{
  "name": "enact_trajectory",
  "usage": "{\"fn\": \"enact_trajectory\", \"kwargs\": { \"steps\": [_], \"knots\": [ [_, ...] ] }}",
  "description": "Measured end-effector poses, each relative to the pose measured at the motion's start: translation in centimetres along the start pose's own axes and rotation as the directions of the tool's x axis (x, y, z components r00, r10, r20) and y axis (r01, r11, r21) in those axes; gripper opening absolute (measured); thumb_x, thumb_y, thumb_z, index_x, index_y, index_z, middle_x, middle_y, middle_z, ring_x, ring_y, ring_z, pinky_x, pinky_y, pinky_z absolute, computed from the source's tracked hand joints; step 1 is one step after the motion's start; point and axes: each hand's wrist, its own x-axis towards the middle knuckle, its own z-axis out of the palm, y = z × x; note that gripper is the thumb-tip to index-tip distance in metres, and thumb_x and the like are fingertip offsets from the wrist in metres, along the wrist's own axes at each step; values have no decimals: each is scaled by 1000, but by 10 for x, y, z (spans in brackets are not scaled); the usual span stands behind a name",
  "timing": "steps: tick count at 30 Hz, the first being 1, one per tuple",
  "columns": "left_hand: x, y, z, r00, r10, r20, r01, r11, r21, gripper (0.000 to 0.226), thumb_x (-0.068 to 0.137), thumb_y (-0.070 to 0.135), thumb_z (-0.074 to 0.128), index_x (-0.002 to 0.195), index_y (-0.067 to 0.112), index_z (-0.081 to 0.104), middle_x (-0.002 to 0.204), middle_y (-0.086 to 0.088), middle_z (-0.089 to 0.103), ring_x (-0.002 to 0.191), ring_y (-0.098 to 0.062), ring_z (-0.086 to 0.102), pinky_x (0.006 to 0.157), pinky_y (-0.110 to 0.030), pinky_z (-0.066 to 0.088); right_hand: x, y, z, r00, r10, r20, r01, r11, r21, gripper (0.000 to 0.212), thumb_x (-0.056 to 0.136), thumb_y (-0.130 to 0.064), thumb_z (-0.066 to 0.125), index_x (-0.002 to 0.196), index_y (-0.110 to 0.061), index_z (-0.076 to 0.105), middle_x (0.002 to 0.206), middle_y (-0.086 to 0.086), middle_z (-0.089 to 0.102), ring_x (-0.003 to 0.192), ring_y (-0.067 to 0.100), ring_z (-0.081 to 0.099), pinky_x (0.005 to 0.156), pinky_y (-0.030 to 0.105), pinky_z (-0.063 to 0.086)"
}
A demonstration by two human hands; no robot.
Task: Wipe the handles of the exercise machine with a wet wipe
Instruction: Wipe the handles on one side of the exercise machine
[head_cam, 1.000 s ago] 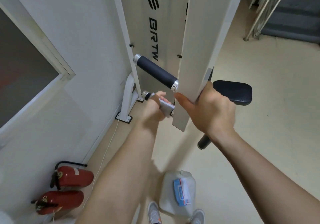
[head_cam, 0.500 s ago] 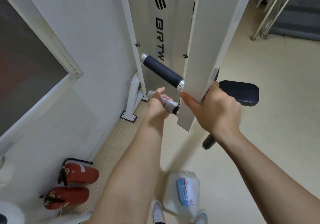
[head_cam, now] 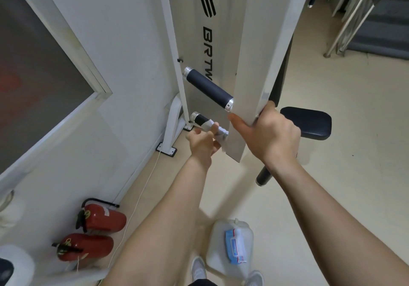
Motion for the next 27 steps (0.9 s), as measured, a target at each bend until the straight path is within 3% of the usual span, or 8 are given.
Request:
{"fn": "enact_trajectory", "kwargs": {
  "steps": [5, 11, 15, 17, 19, 21, 24, 27],
  "knots": [
    [-9, 10, -12, 995, 98, -16, -94, 982, 164, 28, 96, 26, 71, 104, 0, 64, 100, -16, 73, 70, -23, 71, 56, -27, 56, -1, 0, 0, 1000, 5, 6, -5, 1000, -9, 71, 79, -78, 53, 105, -12, 54, 92, 6, 71, 84, 34, 67, 61, 32, 31],
    [-12, 13, -7, 952, 293, -87, -234, 883, 406, 15, 91, 25, 62, 95, 35, 51, 101, 1, 67, 91, -25, 70, 76, -43, 60, 2, -3, 4, 1000, 21, -14, -21, 1000, 7, 73, 76, -80, 53, 102, -12, 53, 88, 4, 70, 82, 35, 66, 62, 32, 33],
    [-17, 20, -1, 929, 370, -19, -283, 741, 609, 20, 90, 9, 46, 88, 24, 58, 114, -1, 57, 100, -22, 56, 85, -37, 48, 5, -1, 3, 1000, 27, -6, -27, 1000, 11, 68, 76, -79, 54, 96, -14, 48, 88, 5, 70, 81, 35, 66, 62, 32, 31],
    [-19, 23, -1, 916, 402, -3, -290, 667, 686, 13, 97, 12, 46, 93, 19, 56, 125, -2, 44, 116, -20, 41, 95, -29, 33, 6, 0, 1, 999, 33, 4, -33, 999, 9, 67, 76, -80, 53, 93, -16, 44, 88, 4, 70, 77, 33, 62, 62, 32, 31],
    [-25, 29, -2, 905, 417, 78, -353, 638, 684, 15, 100, 19, 47, 88, 15, 54, 115, 0, 47, 120, -19, 36, 99, -29, 30, 8, 0, 1, 999, 49, 15, -50, 999, 15, 67, 75, -80, 53, 95, -16, 47, 88, 4, 70, 78, 33, 61, 63, 33, 32],
    [-35, 37, -5, 897, 415, 150, -408, 653, 638, 19, 93, 30, 49, 79, 17, 51, 100, -1, 56, 105, -17, 47, 89, -32, 40, 10, 3, 0, 998, 57, 12, -58, 997, 48, 64, 74, -77, 56, 98, -18, 48, 90, 3, 68, 84, 33, 64, 65, 34, 35],
    [-54, 59, -11, 885, 426, 189, -456, 703, 546, 18, 90, 29, 53, 75, 21, 46, 79, 1, 58, 64, -2, 48, 59, -19, 37, 12, 8, 3, 998, 3, -64, 8, 985, 171, 56, 73, -64, 64, 107, -22, 47, 100, -3, 59, 90, 26, 61, 69, 35, 43],
    [-74, 87, -26, 831, 464, 306, -554, 637, 537, 24, 99, 23, 63, 78, 22, 52, 69, 6, 59, 62, -5, 51, 59, -20, 40, 11, 15, 7, 978, 0, -211, 82, 921, 381, 61, 74, -46, 71, 123, -17, 50, 114, 0, 53, 97, 22, 56, 73, 39, 48]
  ]
}}
